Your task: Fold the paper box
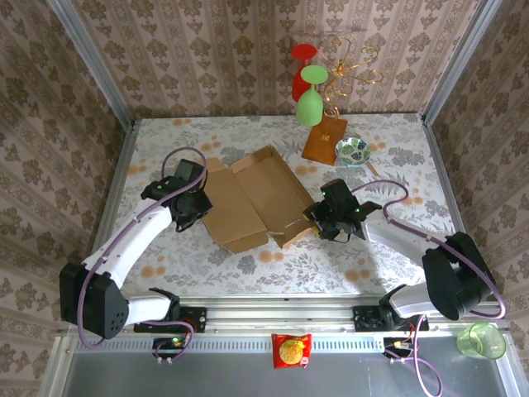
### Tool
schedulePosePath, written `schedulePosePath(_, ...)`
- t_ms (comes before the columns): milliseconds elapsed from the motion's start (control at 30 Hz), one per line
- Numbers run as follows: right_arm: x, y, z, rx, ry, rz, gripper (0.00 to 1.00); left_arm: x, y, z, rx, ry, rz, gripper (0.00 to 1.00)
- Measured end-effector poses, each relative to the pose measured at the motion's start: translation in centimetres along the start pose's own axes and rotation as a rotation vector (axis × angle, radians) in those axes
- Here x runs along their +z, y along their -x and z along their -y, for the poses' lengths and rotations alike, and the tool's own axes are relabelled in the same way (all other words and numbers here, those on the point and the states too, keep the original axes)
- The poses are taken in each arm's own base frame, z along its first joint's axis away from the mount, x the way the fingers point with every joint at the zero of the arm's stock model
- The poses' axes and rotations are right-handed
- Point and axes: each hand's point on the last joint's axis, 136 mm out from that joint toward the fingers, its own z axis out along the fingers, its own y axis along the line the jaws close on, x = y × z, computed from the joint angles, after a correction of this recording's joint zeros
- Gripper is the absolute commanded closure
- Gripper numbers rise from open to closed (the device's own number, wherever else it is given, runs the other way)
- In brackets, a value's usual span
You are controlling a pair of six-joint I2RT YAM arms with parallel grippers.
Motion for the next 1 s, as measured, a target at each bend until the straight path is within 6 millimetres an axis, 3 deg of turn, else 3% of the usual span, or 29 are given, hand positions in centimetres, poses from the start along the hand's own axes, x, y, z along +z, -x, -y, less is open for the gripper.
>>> schedulePosePath(233, -0.3, -0.5, 3.1, 0.021, -0.145, -0.020, 0.56, 0.0, 0.1, 0.1, -0.017, -0.012, 0.009, 1.00)
schedulePosePath(400, -1.3, -0.5, 3.2, 0.040, -0.145, -0.008, 0.54, 0.0, 0.2, 0.2, -0.019, -0.016, 0.013, 1.00)
schedulePosePath(567, 0.3, -0.3, 3.7, 0.062, -0.185, -0.014, 0.54, 0.1, 0.0, 0.2, -0.019, -0.021, 0.013, 1.00)
schedulePosePath(733, 0.8, -0.1, 2.9, 0.069, -0.186, -0.015, 0.55, 0.4, -0.1, 0.1, -0.019, -0.024, 0.010, 1.00)
schedulePosePath(1000, 0.8, 0.0, 1.5, 0.059, -0.144, -0.011, 0.47, 0.7, -0.2, 0.3, -0.021, -0.038, 0.010, 1.00)
